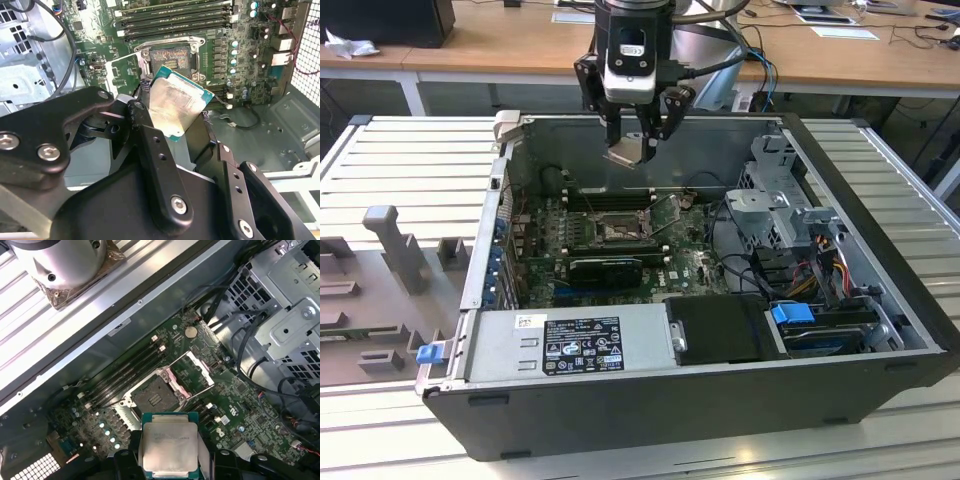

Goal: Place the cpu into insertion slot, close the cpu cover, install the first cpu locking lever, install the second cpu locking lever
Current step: 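Place the cpu into insertion slot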

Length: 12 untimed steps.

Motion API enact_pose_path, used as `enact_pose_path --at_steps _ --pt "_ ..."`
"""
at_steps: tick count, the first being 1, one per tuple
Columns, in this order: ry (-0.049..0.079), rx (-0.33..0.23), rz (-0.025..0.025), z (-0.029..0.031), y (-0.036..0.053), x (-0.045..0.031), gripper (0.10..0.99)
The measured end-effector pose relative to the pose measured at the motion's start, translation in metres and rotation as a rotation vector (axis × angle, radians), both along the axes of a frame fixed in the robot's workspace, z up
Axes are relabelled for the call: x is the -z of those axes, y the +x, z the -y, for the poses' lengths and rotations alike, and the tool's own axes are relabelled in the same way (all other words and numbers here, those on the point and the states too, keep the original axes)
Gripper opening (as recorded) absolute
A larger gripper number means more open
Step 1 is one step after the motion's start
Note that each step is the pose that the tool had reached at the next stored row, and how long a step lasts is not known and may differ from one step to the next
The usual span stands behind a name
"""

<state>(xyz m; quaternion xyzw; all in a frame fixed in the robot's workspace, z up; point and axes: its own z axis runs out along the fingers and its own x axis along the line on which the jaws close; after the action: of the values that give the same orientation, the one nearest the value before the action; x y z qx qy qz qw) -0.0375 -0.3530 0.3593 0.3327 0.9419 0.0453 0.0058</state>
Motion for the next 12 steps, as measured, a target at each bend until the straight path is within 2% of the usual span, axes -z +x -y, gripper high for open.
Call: enact_pose_path --at_steps 12 --pt "0.0 0.101 0.0 0.0 0.0 0.0001 0.529"
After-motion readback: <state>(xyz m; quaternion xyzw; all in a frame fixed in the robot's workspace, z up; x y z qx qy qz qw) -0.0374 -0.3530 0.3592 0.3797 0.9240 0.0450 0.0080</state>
